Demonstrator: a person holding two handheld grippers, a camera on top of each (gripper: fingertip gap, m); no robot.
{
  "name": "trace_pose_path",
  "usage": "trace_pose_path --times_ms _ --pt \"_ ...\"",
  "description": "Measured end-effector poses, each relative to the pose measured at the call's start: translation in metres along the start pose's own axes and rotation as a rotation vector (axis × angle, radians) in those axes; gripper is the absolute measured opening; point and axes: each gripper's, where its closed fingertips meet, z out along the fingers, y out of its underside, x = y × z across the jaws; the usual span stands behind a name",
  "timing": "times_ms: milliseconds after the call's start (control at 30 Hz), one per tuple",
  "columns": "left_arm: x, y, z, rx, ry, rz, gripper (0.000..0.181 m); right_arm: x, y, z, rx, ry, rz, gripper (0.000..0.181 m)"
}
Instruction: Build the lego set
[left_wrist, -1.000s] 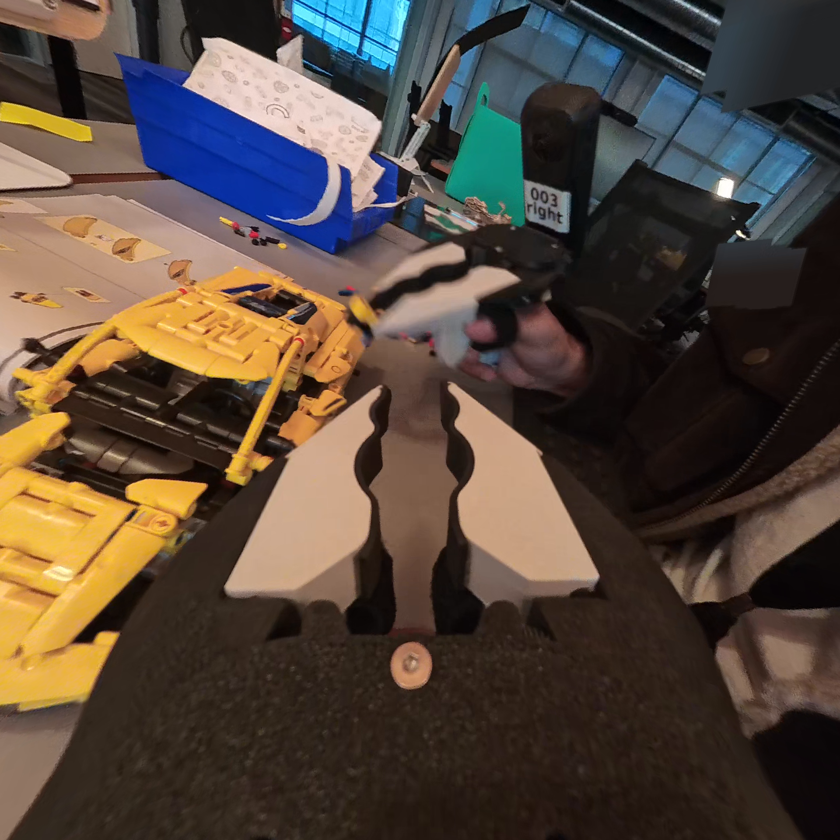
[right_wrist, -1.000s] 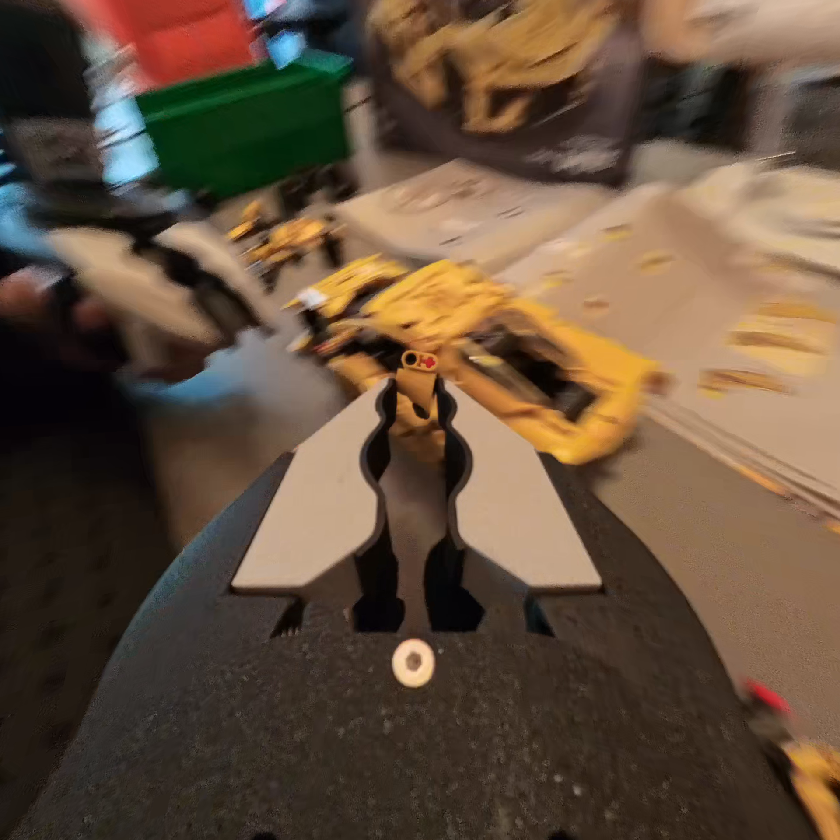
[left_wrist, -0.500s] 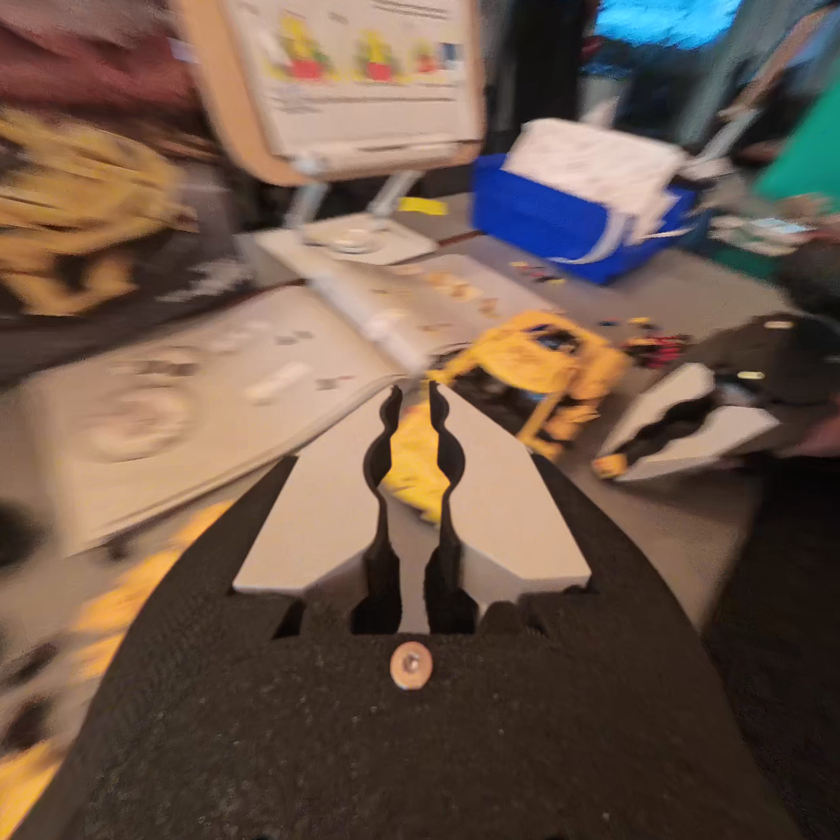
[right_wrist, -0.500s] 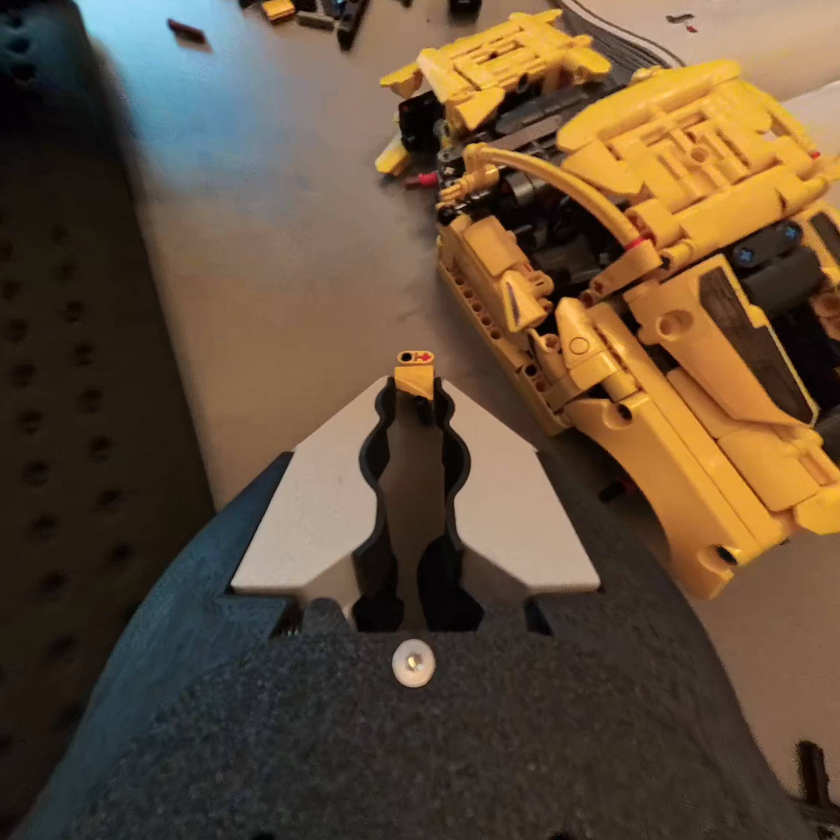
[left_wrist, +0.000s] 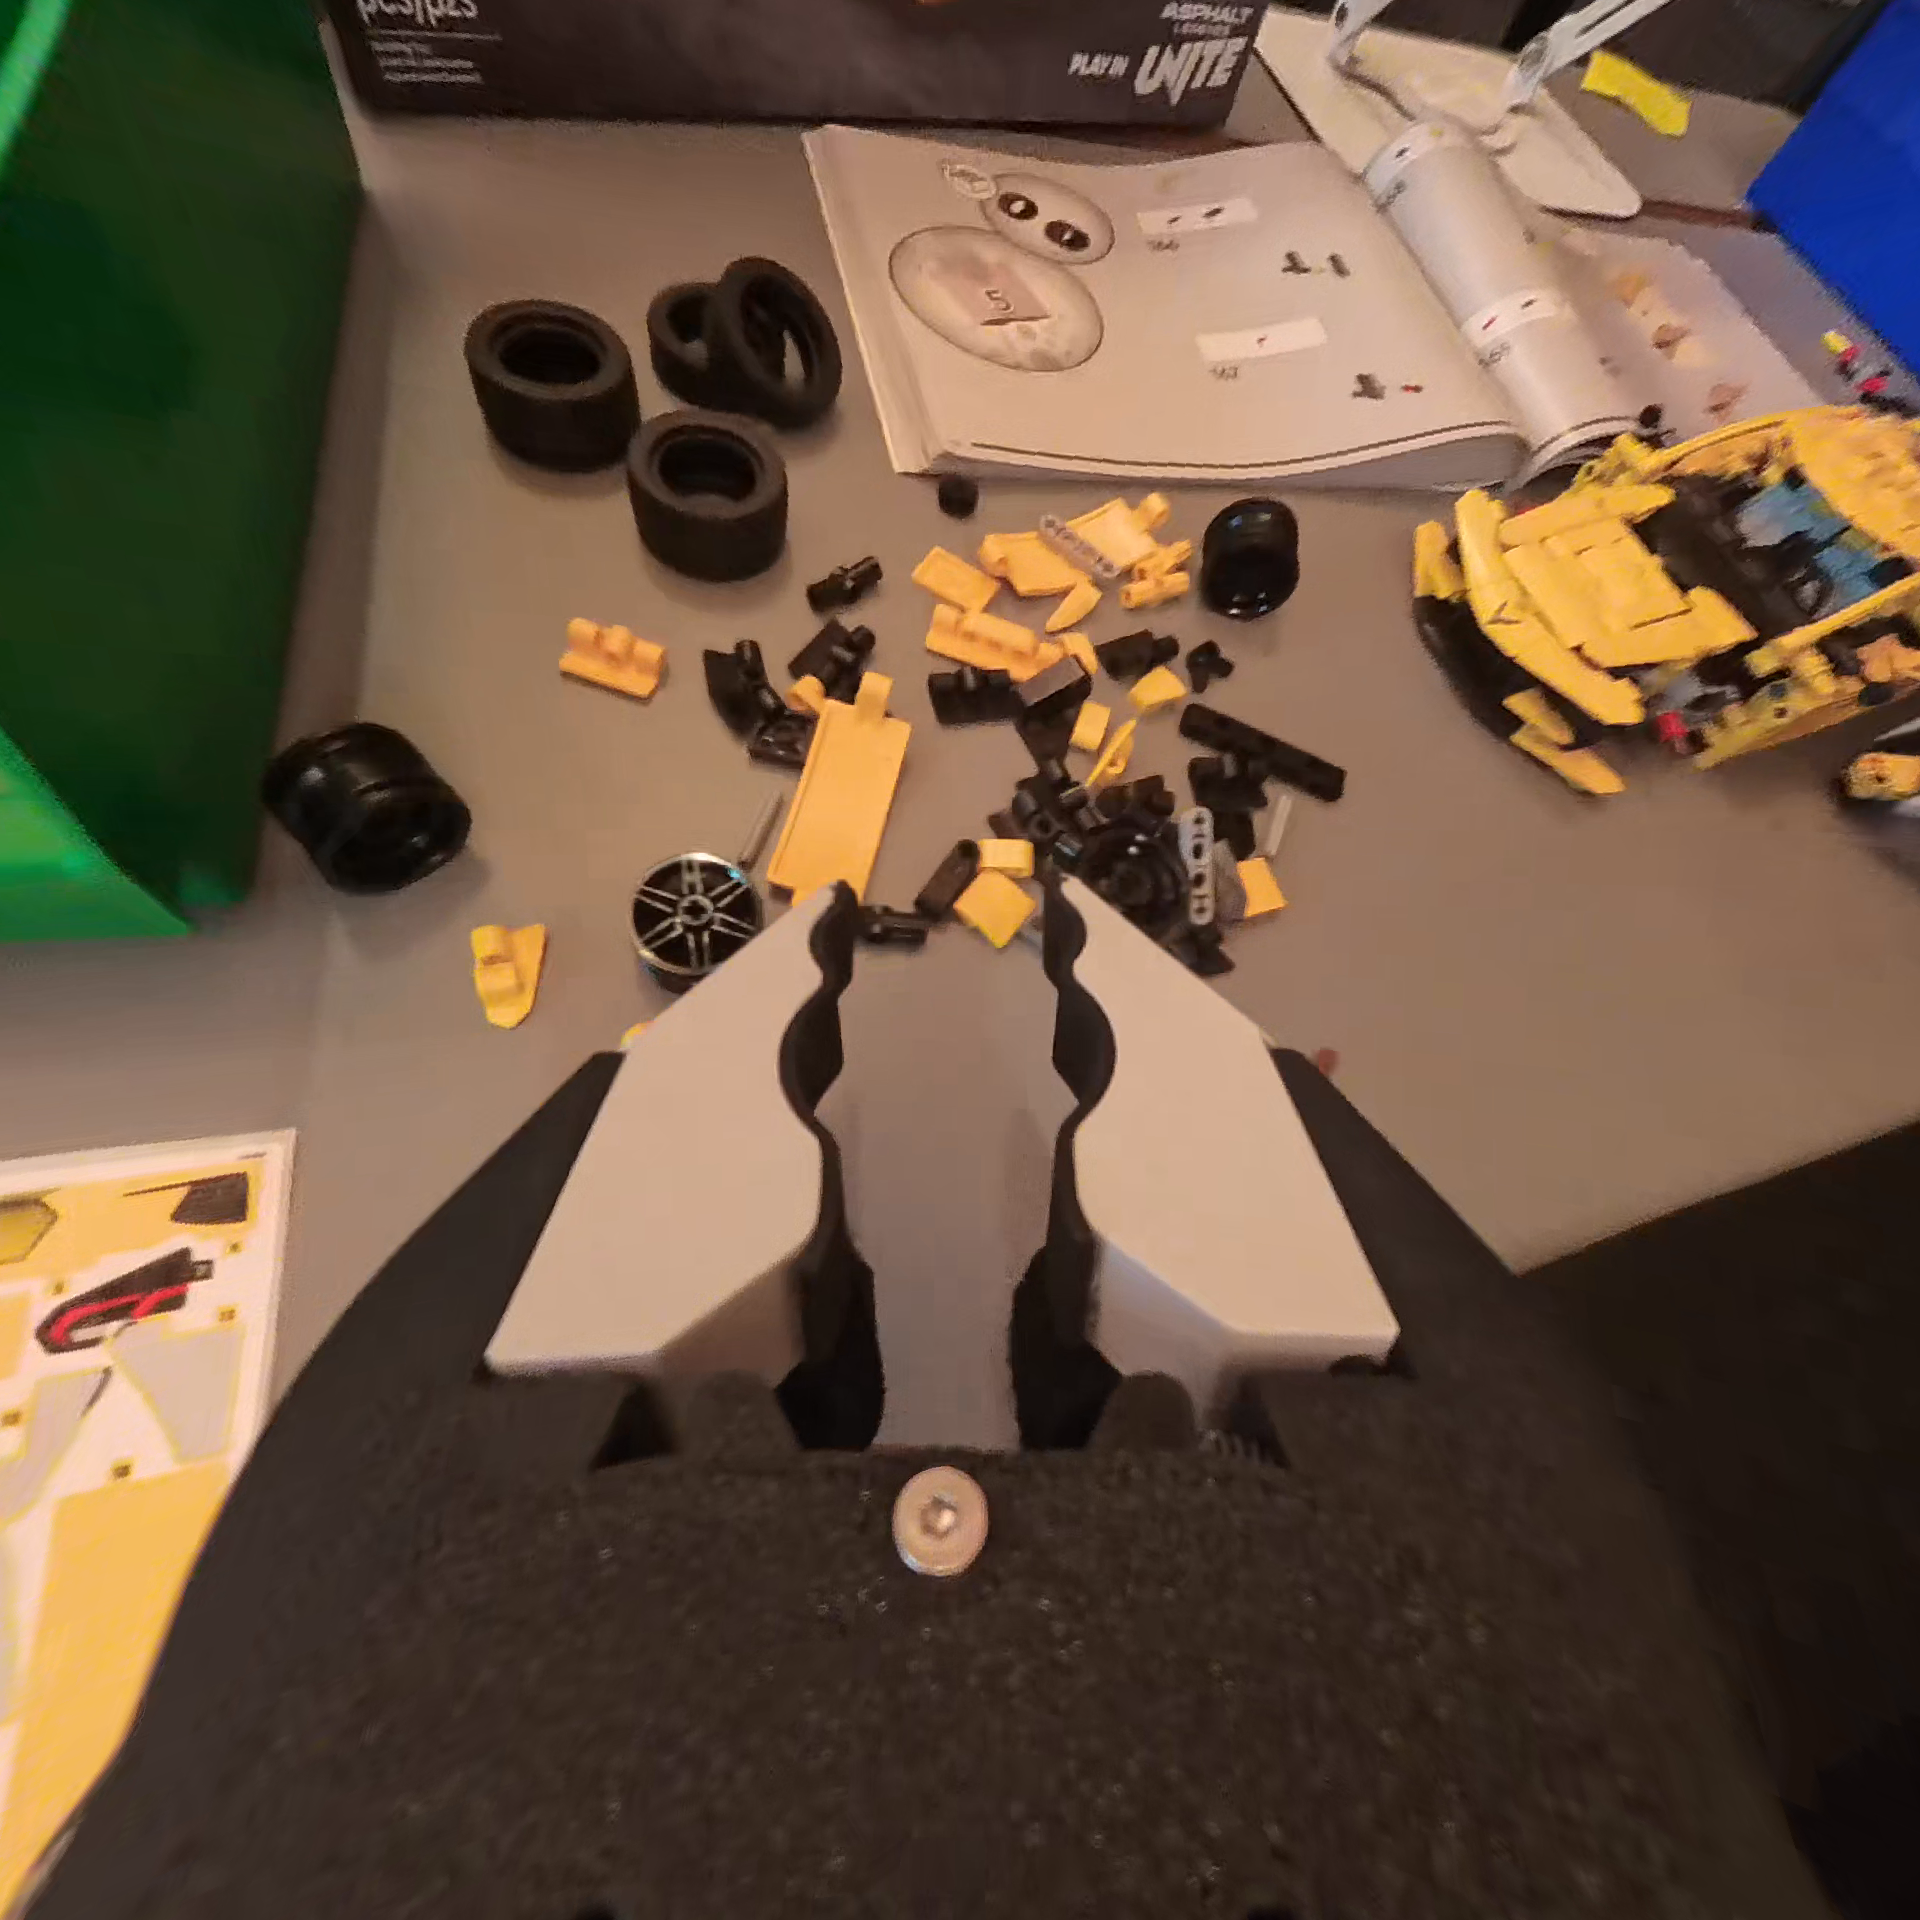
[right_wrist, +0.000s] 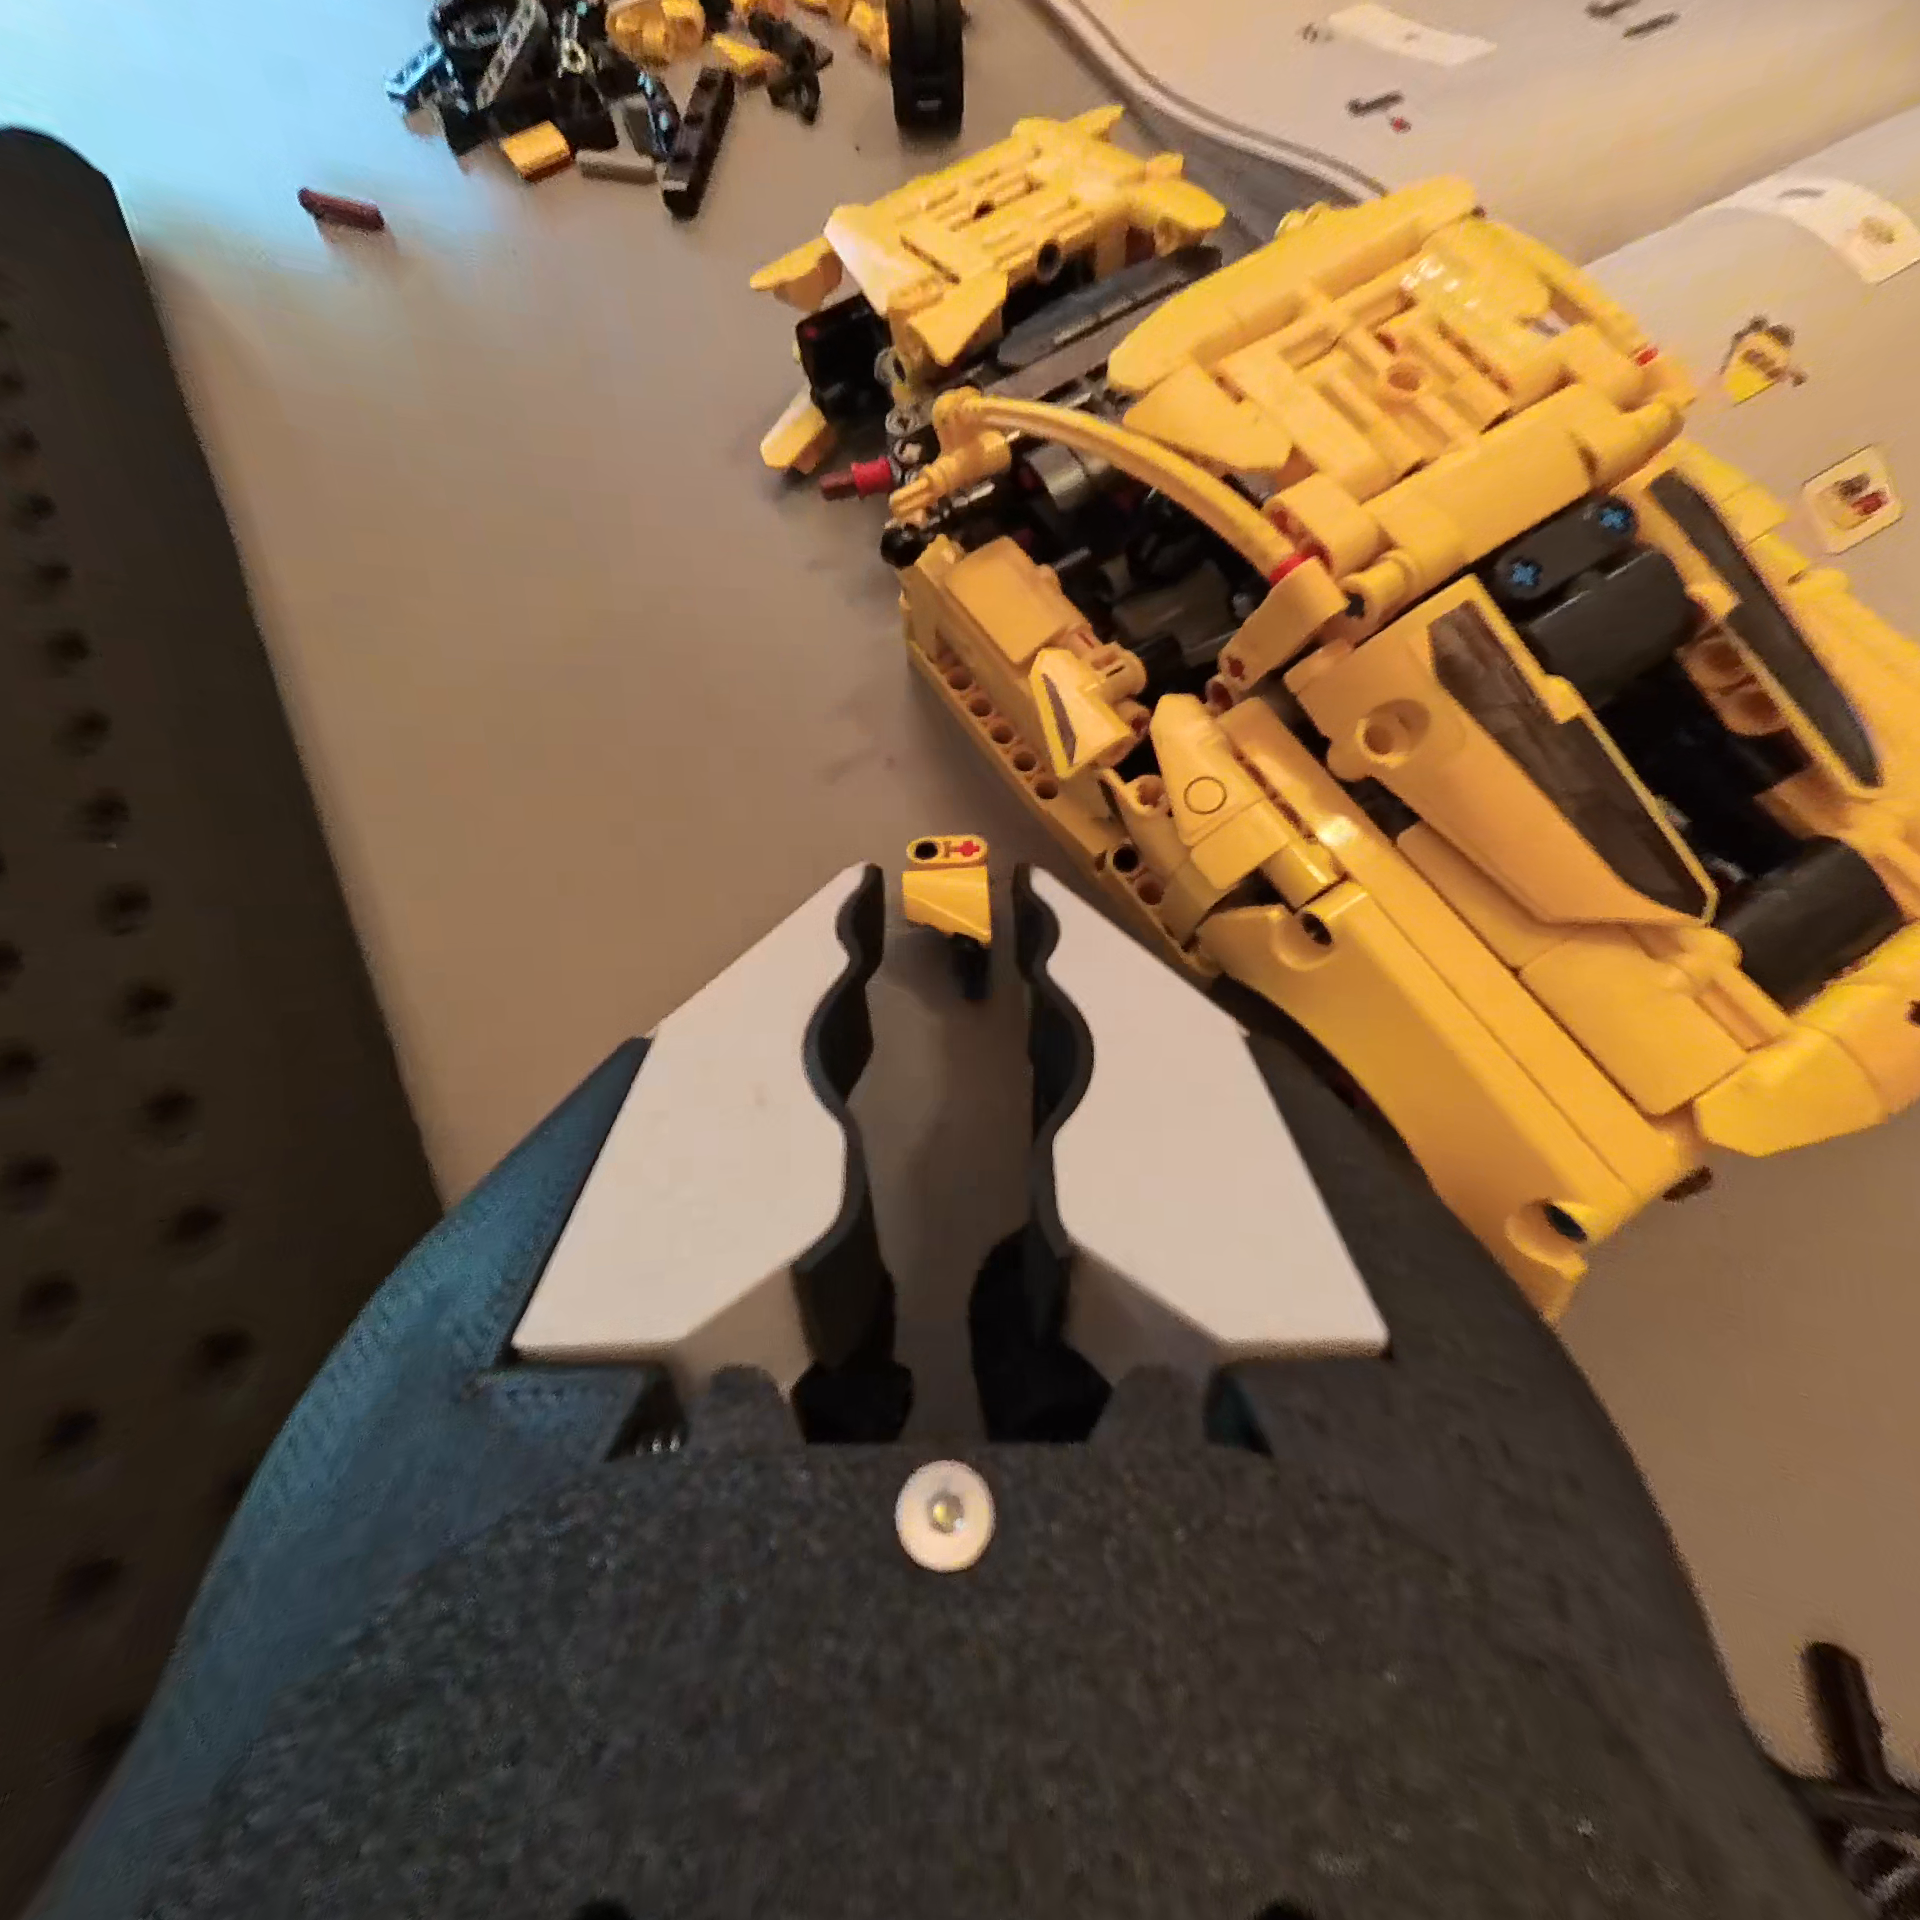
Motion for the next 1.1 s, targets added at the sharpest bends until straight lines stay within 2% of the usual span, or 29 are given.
trace_pose_path --times_ms 100,233,367,467,533,633,733,833,900,933,1033,1100 --pt "-0.017 -0.005 0.007 0.007 -0.072 0.071 0.036 0.002 -0.008 -0.005 0.05 0.009 0.009 0.02" --pt "-0.021 -0.014 0.033 -0.053 -0.042 0.132 0.036 0.001 -0.012 -0.007 0.073 0.001 0.009 0.018" --pt "-0.024 -0.01 0.067 -0.178 -0.038 0.226 0.036 -0.003 -0.007 -0.003 0.04 0.004 -0.034 0.016" --pt "-0.023 -0.006 0.08 -0.237 -0.044 0.266 0.036 -0.006 -0.007 -0.004 0.043 0.01 -0.063 0.012" --pt "-0.022 -0.011 0.085 -0.221 -0.048 0.277 0.03 -0.006 -0.007 -0.003 0.043 0.006 -0.06 0.011" --pt "-0.024 -0.014 0.087 -0.229 -0.068 0.315 0.007 -0.008 -0.008 -0.003 0.046 -0.01 -0.049 0.011" --pt "-0.026 -0.016 0.083 -0.247 -0.078 0.322 0.007 -0.008 -0.009 -0.005 0.056 -0.008 -0.051 0.009" --pt "-0.015 -0.04 0.067 -0.146 -0.047 0.276 0.007 -0.008 -0.013 -0.008 0.078 -0.006 -0.053 0.009" --pt "0.008 -0.072 0.047 0.008 0.028 0.249 0.007 -0.011 -0.019 -0.011 0.116 -0.018 -0.059 0.009" --pt "0.031 -0.09 0.033 0.113 0.121 0.231 0.006 -0.017 -0.026 -0.014 0.159 -0.052 -0.059 0.012" --pt "0.111 -0.134 -0.012 0.42 0.505 0.063 0.006 -0.055 -0.069 -0.029 0.37 -0.278 0.034 0.035" --pt "0.161 -0.141 -0.03 0.508 0.753 -0.053 0.006 -0.088 -0.101 -0.038 0.48 -0.482 0.124 0.058"
